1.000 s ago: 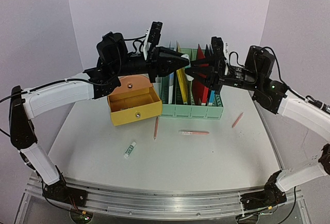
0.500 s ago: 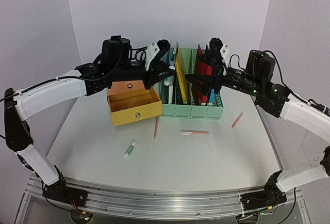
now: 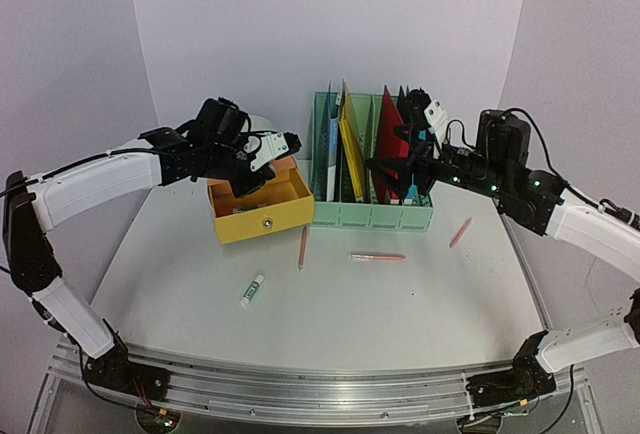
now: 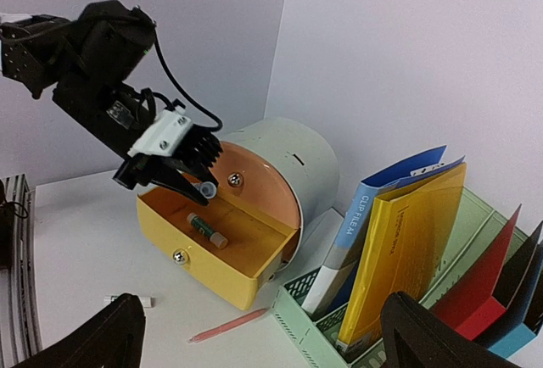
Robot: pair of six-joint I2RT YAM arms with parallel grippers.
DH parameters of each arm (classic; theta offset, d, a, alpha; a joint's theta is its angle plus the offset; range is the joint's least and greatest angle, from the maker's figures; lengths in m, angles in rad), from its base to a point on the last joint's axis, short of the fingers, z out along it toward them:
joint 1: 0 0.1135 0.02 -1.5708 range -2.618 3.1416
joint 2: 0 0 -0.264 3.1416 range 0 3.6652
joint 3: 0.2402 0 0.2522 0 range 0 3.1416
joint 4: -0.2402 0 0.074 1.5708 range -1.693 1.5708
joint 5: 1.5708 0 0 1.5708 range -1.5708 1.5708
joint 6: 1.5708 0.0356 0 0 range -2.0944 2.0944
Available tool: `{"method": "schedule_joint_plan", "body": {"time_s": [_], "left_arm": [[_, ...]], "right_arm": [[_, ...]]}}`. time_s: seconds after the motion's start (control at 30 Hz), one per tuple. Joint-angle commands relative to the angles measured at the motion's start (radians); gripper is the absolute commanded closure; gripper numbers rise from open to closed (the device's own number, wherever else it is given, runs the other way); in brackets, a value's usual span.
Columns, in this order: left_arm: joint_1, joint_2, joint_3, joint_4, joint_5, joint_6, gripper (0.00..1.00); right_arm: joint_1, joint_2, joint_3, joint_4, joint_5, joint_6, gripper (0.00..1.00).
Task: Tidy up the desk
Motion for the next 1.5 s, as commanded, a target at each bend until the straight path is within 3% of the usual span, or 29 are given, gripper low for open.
{"method": "schedule_joint_plan", "body": {"time_s": [0.0, 0.17, 0.27, 0.5, 0.6, 0.67, 0.77, 0.97, 1.2, 1.47], "left_arm": [[0.033, 0.065, 0.053, -0.043, -0.065, 0.016, 0.9], [0.037, 0.093, 0.069, -0.049, -0.049, 0.02, 0.46], [0.037, 0.078, 0.098, -0.045, -0.002, 0.002, 0.35], [0.005, -0.105, 0.075, 0.058, 0.212, -0.199, 0.4], [-0.106, -0.163, -0.013, -0.047, 0.253, -0.287, 0.38], [-0.147, -0.15, -0.069, -0.164, 0.241, -0.371, 0.3], [-0.156, -0.099, -0.119, -0.3, 0.229, -0.452, 0.25], [-0.156, -0.042, -0.248, -0.363, 0.299, -0.461, 0.23], [-0.135, 0.107, -0.339, -0.265, 0.025, -0.575, 0.16], [-0.105, 0.219, -0.339, -0.173, 0.046, -0.59, 0.26]], "right_arm": [[0.002, -0.05, -0.009, 0.008, -0.011, 0.024, 0.02], [0.001, -0.072, -0.025, 0.008, -0.013, 0.041, 0.02], [0.001, -0.081, -0.032, 0.008, -0.018, 0.051, 0.02], [0.001, -0.083, -0.04, 0.008, -0.022, 0.084, 0.02], [0.002, -0.081, -0.045, 0.008, -0.023, 0.099, 0.02], [0.001, -0.08, -0.051, 0.008, -0.026, 0.106, 0.02], [0.001, -0.081, -0.059, 0.008, -0.028, 0.116, 0.02], [0.001, -0.1, -0.08, 0.008, -0.021, 0.117, 0.02], [0.002, -0.104, -0.086, 0.008, -0.03, 0.113, 0.02], [0.001, -0.133, -0.094, 0.005, -0.02, 0.099, 0.02]]}}
